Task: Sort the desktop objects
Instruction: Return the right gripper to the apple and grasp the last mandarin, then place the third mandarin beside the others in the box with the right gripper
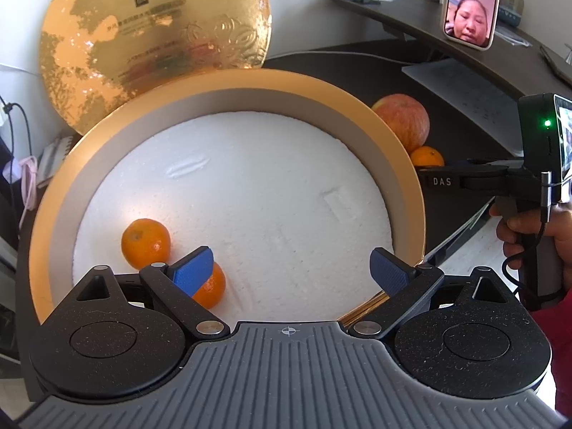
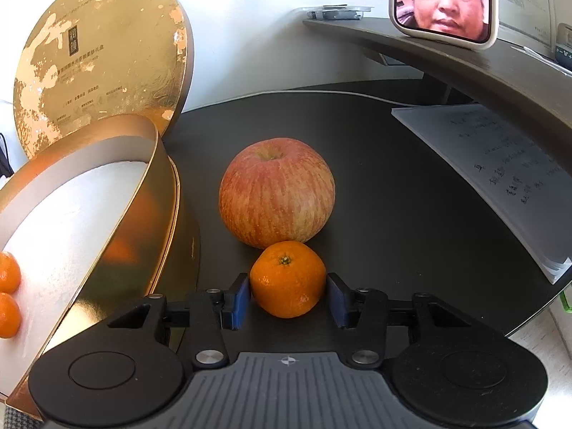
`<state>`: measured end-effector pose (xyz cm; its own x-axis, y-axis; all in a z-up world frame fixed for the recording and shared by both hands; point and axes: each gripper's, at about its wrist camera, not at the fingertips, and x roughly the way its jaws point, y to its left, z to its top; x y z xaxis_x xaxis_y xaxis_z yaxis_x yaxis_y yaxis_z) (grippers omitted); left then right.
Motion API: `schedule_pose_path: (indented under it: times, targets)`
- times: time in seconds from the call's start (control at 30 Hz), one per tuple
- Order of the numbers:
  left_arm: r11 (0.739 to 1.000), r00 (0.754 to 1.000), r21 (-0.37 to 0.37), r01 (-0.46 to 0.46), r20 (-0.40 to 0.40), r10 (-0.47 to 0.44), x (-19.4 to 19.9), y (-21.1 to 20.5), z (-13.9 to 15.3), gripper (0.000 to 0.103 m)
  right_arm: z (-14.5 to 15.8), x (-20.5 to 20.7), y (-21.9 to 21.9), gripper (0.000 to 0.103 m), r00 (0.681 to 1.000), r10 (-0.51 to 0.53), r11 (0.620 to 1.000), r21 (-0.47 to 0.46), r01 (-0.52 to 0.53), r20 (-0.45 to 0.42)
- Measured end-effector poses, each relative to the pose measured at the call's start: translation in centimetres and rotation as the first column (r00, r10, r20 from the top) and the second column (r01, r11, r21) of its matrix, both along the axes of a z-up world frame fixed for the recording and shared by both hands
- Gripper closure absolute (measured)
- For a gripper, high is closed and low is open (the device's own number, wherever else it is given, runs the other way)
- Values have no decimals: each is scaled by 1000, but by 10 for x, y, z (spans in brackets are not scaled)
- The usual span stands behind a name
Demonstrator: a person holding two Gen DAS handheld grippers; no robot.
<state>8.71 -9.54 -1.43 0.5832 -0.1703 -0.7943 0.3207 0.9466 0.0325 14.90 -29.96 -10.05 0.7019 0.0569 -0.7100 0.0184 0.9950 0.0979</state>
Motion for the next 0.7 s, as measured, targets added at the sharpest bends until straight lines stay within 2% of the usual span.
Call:
schedule_pose_path:
  times: [0.23, 0.4, 0.53, 0.7]
  targets:
    - [1000, 1000, -8, -5, 10, 6, -4, 4, 3, 6, 6, -13, 3, 58, 1000, 5, 1000, -24, -5, -18]
    - [999, 999, -22, -34, 33, 34, -14, 16, 10, 6, 24, -29, 9, 58, 1000, -4, 999, -35, 5, 23]
    - [995, 994, -44, -90, 61, 92, -23, 41, 17, 6, 47, -46, 22, 58, 996, 19, 999, -44, -15, 87]
    - [980, 977, -63, -190, 83, 194, -33, 82, 23, 6, 72, -58, 51, 57, 985, 98, 994, -54, -91, 143]
